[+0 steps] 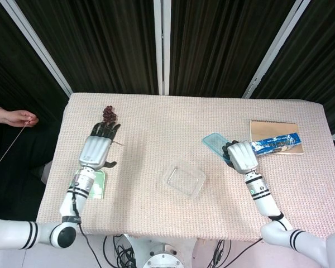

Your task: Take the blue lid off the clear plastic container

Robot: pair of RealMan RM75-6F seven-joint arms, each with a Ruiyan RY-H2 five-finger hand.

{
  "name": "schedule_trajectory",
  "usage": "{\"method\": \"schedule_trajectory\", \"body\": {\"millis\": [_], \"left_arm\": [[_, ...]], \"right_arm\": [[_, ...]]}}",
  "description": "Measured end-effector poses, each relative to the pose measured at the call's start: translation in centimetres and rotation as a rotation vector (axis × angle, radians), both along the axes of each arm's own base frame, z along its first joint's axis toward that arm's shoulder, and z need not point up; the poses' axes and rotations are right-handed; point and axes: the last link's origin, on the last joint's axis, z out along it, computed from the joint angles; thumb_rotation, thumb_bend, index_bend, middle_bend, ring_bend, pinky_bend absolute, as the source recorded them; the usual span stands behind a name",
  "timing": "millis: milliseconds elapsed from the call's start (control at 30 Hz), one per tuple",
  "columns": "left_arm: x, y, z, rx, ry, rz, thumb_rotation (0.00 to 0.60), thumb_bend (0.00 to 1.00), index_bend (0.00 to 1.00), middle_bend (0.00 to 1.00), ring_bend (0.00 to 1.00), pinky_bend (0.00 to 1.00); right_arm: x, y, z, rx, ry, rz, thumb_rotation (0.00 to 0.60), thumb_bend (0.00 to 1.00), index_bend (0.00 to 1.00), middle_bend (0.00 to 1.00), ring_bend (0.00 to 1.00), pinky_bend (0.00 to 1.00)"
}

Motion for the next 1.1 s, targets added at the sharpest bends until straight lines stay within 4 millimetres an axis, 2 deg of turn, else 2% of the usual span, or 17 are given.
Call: {"method": "schedule_trajectory", "body": {"millis": [100, 200, 300, 367, 467, 600, 667, 800, 900, 1100], "left_arm": [[-2.5, -0.9, 1.7, 0.066, 0.030, 0.015, 0.600, 0.03, 0.00, 0.02, 0.00, 0.01], [-5.0, -2.0, 3.0, 0.094, 0.055, 0.046, 0.600, 0.03, 0.00, 0.02, 0.00, 0.01], [-6.9, -2.9, 3.9, 0.100, 0.068, 0.078, 0.600, 0.03, 0.00, 0.02, 0.00, 0.01], [-7.5, -3.3, 4.3, 0.106, 0.072, 0.079, 0.600, 0.03, 0.01, 0.02, 0.00, 0.01], [-8.9, -4.2, 5.3, 0.126, 0.076, 0.082, 0.600, 0.03, 0.02, 0.03, 0.00, 0.01], [-11.1, -6.0, 7.1, 0.167, 0.068, 0.079, 0.600, 0.03, 0.04, 0.05, 0.00, 0.01], [-12.0, -6.9, 8.0, 0.192, 0.070, 0.079, 0.600, 0.03, 0.05, 0.05, 0.00, 0.01], [-13.8, -9.3, 9.6, 0.244, 0.086, 0.097, 0.600, 0.03, 0.05, 0.05, 0.00, 0.01], [-14.7, -11.1, 10.2, 0.274, 0.084, 0.115, 0.600, 0.03, 0.05, 0.05, 0.00, 0.01], [-15.6, -14.4, 10.6, 0.339, 0.110, 0.101, 0.600, 0.03, 0.05, 0.05, 0.00, 0.00]], "right_arm": [[0.2, 0.3, -0.1, 0.038, -0.002, -0.034, 0.600, 0.04, 0.00, 0.12, 0.08, 0.26], [0.7, 1.1, 0.4, 0.068, -0.019, -0.052, 0.600, 0.04, 0.00, 0.10, 0.03, 0.16], [1.2, 2.5, 1.3, 0.100, -0.050, -0.068, 0.600, 0.04, 0.00, 0.10, 0.03, 0.15], [1.3, 3.5, 2.2, 0.117, -0.074, -0.081, 0.600, 0.05, 0.00, 0.12, 0.03, 0.16], [0.7, 4.8, 4.5, 0.134, -0.110, -0.115, 0.600, 0.06, 0.00, 0.14, 0.03, 0.17], [-1.1, 6.3, 8.3, 0.079, -0.197, -0.165, 0.600, 0.10, 0.02, 0.17, 0.03, 0.17], [-1.7, 6.8, 9.3, 0.041, -0.226, -0.169, 0.600, 0.12, 0.04, 0.17, 0.03, 0.15], [-3.6, 9.2, 12.3, -0.078, -0.277, -0.167, 0.600, 0.13, 0.04, 0.14, 0.00, 0.07], [-5.5, 11.9, 13.8, -0.117, -0.303, -0.198, 0.600, 0.14, 0.03, 0.10, 0.00, 0.01], [-7.8, 15.9, 15.0, -0.144, -0.340, -0.252, 0.600, 0.15, 0.03, 0.08, 0.00, 0.00]]}}
